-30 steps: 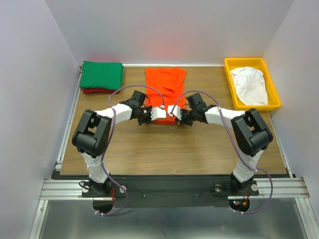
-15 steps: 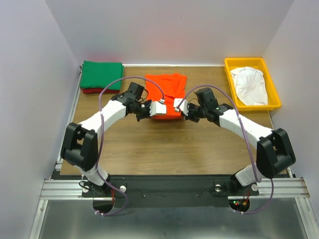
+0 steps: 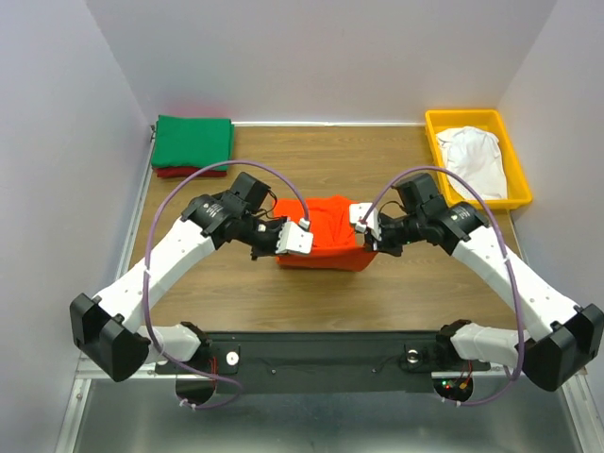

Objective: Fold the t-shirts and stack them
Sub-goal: Fold the tshirt

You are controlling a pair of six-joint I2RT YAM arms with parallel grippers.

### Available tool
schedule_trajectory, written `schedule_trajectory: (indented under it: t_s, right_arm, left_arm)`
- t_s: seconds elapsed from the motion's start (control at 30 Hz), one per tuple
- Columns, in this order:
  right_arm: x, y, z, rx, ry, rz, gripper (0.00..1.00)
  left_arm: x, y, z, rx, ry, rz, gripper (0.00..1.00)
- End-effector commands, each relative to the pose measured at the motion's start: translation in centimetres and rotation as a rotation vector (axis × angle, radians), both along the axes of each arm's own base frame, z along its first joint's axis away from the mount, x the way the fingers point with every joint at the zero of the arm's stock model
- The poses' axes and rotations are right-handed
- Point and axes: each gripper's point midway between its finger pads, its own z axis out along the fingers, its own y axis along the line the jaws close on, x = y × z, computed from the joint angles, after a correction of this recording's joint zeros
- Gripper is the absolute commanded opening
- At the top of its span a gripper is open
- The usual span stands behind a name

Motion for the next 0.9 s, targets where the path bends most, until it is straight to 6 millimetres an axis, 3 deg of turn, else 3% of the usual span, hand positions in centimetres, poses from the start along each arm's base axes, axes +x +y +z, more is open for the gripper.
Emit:
schedule_trajectory:
  t_s: [0.0,0.03,0.1,0.27,0.4,0.43,0.5,0.53,0.57,0.63,0.67,0.73,0.87]
  right_arm:
    - [-2.7,-0.9,3.0,0.022,0.056,-0.017,0.01]
    - [-2.4,-0.8,3.5,0.026,0.046,-0.025,0.01]
    - [-1.0,-0.8,2.7,-0.02,0.036,-0.031,0.01]
    - [2.3,-0.1,0.6,-0.096,0.027,-0.019,0.01]
    - [6.6,0.4,0.1,-0.108,-0.054,0.004,0.01]
    - [7.7,0.4,-1.0,-0.125,-0.05,0.013,0.01]
    - [10.6,0.2,-1.2,-0.123,-0.112,0.008,0.0]
    - [11.6,0.3,-1.4,-0.12,-0.12,0.008,0.01]
    - [12.6,0.5,-3.0,-0.13,-0.085,0.014,0.01]
    - [14.3,1.1,-2.9,-0.11,-0.091,0.017,0.01]
    - [15.0,1.3,-4.6,-0.115,-0.051,0.021,0.01]
    - [16.1,1.6,-5.3,-0.107,-0.04,0.027,0.01]
    - [17.7,0.8,-8.9,-0.129,0.012,0.005,0.01]
  left_arm:
    - [-4.4,1.6,0.6,0.011,0.151,0.003,0.0]
    - [-4.1,1.5,1.3,-0.001,0.132,0.013,0.0]
    - [-3.4,1.3,1.8,-0.004,0.12,0.034,0.0]
    - [-0.2,1.2,0.3,0.035,0.144,0.08,0.0]
    - [4.4,2.6,-1.1,0.041,0.148,0.142,0.0]
    - [5.5,3.2,-1.5,0.042,0.161,0.167,0.0]
    - [7.4,3.3,-2.5,0.051,0.21,0.17,0.0]
    - [8.5,3.0,-2.0,0.033,0.201,0.168,0.0]
    - [9.5,3.1,-3.3,0.044,0.238,0.174,0.0]
    - [11.4,2.7,-4.4,0.051,0.255,0.168,0.0]
    - [12.2,2.7,-4.8,0.053,0.257,0.17,0.0]
    - [14.3,2.3,-6.1,0.064,0.266,0.176,0.0]
    - [17.5,1.5,-7.9,0.067,0.292,0.197,0.0]
